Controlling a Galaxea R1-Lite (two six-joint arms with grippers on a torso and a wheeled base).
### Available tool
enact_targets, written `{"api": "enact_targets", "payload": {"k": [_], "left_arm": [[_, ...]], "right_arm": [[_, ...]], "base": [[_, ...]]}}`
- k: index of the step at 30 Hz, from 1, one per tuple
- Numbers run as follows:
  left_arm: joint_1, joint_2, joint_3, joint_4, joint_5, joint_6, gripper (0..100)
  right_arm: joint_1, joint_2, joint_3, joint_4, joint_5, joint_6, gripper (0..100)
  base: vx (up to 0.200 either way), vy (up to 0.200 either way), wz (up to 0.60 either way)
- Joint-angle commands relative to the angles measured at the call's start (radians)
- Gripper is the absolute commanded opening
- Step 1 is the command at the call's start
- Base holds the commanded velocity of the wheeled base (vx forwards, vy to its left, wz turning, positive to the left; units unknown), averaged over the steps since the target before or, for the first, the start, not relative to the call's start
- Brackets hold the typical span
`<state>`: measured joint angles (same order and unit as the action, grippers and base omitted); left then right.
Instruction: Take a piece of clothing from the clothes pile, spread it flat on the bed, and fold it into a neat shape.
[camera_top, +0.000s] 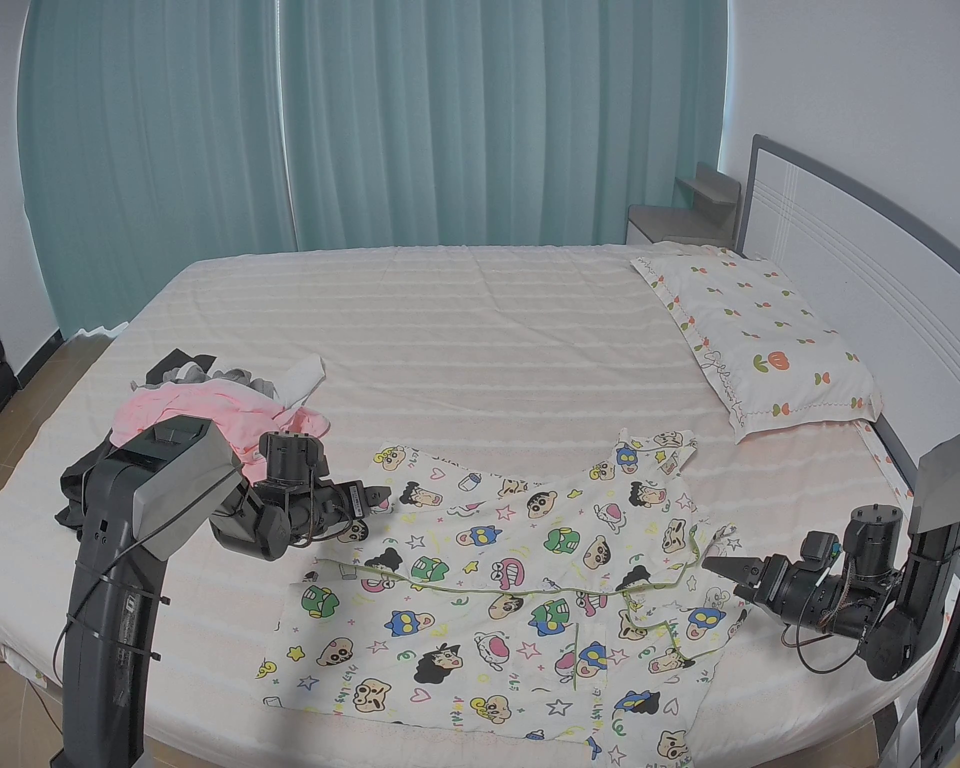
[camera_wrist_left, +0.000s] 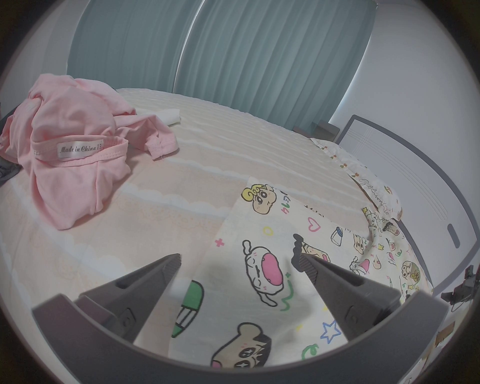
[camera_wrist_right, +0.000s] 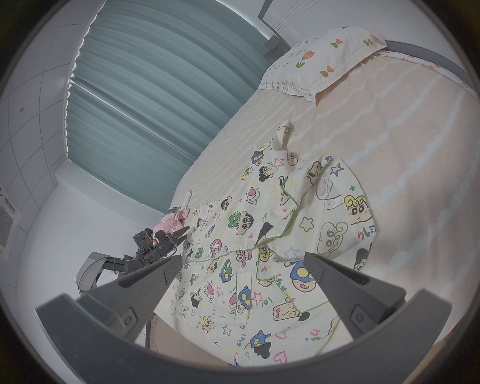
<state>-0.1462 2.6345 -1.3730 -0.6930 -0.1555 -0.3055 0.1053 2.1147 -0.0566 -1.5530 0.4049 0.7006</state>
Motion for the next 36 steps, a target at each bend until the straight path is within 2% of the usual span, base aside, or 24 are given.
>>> {"api": "enact_targets", "payload": {"k": [1,5,6,11,18,36], "left_arm": [[0.002,0.009,-0.006,0.001,0.001,0.002,100],[-0.001,0.015,-0.02,0.016,0.001,0.002,100],[-0.003,0.015,-0.021,0.023,0.001,0.002,0],[0.0,0.016,-0.034,0.033,0.01,0.0,0],[0.019,0.016,-0.055,0.033,0.065,0.0,0],[0.05,0.022,-0.063,0.027,0.099,-0.004,0]], "right_arm": [[0.002,0.002,-0.002,-0.018,0.0,0.0,100],[0.007,0.004,-0.002,-0.018,0.0,0.0,100],[0.007,0.004,-0.002,-0.018,0.0,0.0,100],[0.007,0.004,-0.002,-0.018,0.0,0.0,100],[0.007,0.005,-0.002,-0.018,0.0,0.0,100],[0.007,0.011,-0.002,-0.018,0.0,0.0,100]], "base": [[0.0,0.0,0.0],[0.0,0.0,0.0],[0.0,0.0,0.0],[0.0,0.0,0.0],[0.0,0.0,0.0],[0.0,0.0,0.0]]}}
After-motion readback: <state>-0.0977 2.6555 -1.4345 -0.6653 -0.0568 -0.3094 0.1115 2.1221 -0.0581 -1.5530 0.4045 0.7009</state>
